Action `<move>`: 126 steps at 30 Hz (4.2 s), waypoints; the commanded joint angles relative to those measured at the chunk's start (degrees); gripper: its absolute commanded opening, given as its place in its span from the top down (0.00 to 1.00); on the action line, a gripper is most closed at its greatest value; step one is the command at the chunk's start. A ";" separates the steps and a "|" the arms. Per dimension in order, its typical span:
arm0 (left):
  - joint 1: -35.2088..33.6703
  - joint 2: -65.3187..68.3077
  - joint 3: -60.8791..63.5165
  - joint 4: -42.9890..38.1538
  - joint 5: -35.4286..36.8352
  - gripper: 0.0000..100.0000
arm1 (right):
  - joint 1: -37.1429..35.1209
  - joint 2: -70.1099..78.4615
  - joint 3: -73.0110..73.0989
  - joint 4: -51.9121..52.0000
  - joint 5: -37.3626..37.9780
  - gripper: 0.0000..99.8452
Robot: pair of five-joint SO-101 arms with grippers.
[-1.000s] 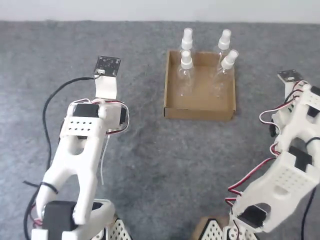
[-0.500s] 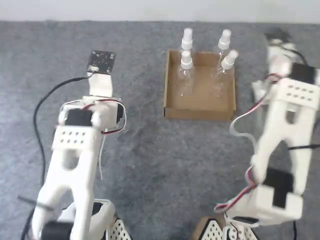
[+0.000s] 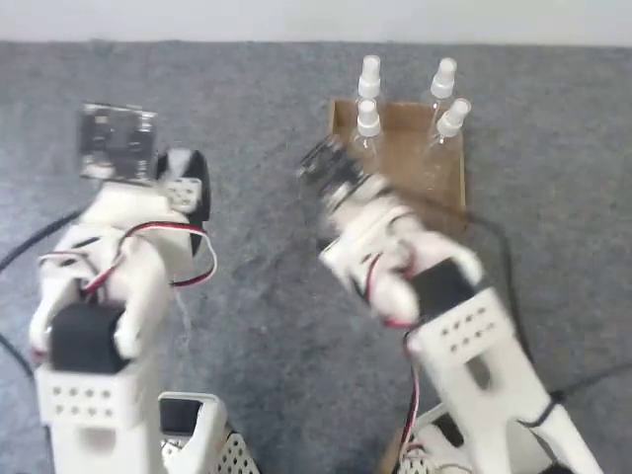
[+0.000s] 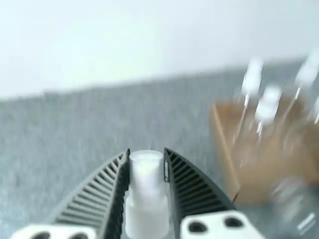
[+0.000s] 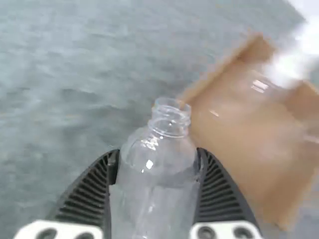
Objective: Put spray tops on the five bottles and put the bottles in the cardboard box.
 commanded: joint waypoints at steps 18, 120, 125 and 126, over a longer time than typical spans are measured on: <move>-0.09 -1.49 -9.10 -12.66 17.67 0.99 | -20.79 1.10 22.95 -39.60 -7.74 0.99; 1.67 -18.20 25.89 -9.14 7.82 0.84 | -7.34 -16.40 37.71 -57.27 -19.69 0.99; 1.49 -22.86 30.02 -6.95 2.55 0.84 | -1.63 -14.64 28.40 -53.05 -19.60 0.99; 1.76 -24.09 31.34 -6.59 2.11 0.84 | -0.92 -13.23 25.67 -50.86 -19.60 0.99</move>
